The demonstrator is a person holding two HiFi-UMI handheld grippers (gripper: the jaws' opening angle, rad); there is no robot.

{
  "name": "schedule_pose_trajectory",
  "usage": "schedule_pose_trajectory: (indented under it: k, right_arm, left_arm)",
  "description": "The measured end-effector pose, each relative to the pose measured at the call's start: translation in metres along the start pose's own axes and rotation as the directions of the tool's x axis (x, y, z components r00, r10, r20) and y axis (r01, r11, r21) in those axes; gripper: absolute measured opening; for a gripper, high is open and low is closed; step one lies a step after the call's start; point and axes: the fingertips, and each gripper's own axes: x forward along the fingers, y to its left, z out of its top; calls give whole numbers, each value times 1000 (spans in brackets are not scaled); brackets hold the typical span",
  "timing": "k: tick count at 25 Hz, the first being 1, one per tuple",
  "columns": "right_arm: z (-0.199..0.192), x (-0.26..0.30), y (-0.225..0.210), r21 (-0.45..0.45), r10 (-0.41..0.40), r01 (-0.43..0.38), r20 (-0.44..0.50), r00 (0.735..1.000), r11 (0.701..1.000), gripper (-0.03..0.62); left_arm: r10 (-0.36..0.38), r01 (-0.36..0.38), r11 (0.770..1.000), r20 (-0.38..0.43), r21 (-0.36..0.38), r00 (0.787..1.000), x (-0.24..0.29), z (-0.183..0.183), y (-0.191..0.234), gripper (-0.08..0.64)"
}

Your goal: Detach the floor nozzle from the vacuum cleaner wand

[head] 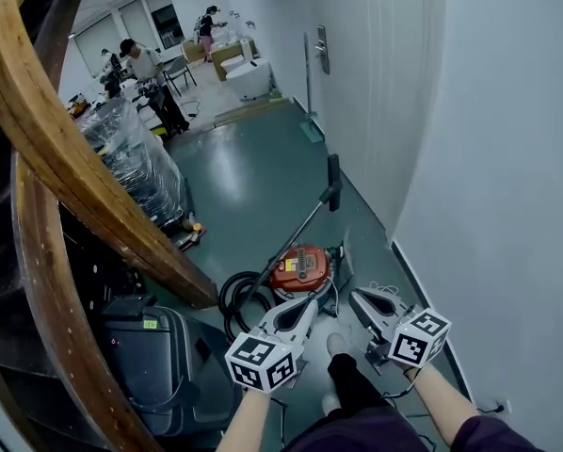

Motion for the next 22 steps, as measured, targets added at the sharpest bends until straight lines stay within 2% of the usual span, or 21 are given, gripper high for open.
schedule_pose_trajectory:
  k: [9, 22]
  right_arm:
    - [18, 64, -58, 26, -3, 3, -7, 1000, 1000, 17]
    - [51, 127, -144, 86, -19, 21, -28, 999, 996, 17]
  left_arm:
    - [4, -4, 1000, -6, -27, 1000, 53, 19, 62, 5]
    - [1, -5, 998, -51, -70, 999, 139, 44, 124, 5]
